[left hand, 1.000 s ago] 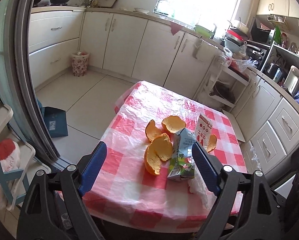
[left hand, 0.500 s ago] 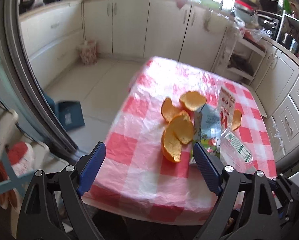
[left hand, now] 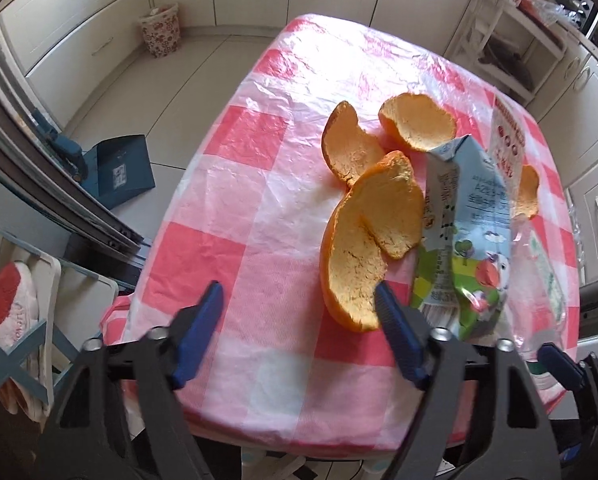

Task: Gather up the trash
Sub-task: 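Grasp the blue milk carton with the right tool while the left tool reaches an orange peel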

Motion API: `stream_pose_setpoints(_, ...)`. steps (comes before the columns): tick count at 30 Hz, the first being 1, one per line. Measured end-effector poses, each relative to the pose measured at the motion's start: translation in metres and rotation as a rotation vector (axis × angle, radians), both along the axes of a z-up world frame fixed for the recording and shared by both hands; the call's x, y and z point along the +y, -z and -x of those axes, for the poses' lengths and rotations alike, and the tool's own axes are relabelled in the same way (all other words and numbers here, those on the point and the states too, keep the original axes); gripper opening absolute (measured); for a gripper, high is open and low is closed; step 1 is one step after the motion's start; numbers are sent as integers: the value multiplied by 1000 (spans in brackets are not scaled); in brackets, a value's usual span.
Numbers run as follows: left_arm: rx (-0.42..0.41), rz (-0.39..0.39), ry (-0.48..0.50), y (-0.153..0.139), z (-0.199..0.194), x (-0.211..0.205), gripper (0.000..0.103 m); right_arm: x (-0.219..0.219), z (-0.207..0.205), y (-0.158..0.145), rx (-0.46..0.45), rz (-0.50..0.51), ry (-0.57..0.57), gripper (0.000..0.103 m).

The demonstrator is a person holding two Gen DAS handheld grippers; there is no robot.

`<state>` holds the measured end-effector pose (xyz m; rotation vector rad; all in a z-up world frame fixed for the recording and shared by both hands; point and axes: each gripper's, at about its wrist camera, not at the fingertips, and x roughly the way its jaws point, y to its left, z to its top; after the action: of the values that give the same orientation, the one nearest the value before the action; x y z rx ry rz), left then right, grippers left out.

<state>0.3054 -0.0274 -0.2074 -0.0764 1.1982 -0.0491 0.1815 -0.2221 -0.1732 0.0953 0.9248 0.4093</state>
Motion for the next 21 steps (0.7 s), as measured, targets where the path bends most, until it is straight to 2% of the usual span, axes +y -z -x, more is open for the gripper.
stream_pose_setpoints(1,14,8,9,3,-4,-1,41,-3,0,-1,3,-18,6,70)
stream_pose_setpoints(2,28,21,18,6,-6,-3,19,-6,-1,-1,4,-31,9,70)
stream_pose_setpoints(3,19,28,24,5,-6,-3,14,-8,-1,-3,1,-44,11,70)
stream_pose_setpoints(6,-66,20,21,-16,2,1,9,-8,-1,-8,-12,-80,-1,70)
stream_pose_setpoints(11,-185,78,-44,-48,21,35,8,4,-5,-9,-8,-126,-63,70)
stream_pose_setpoints(16,-178,130,-86,-49,26,70,8,26,-25,-19,-14,-140,-86,70)
stream_pose_setpoints(21,-160,112,-94,-42,29,89,8,57,-57,-10,48,-26,-74,70)
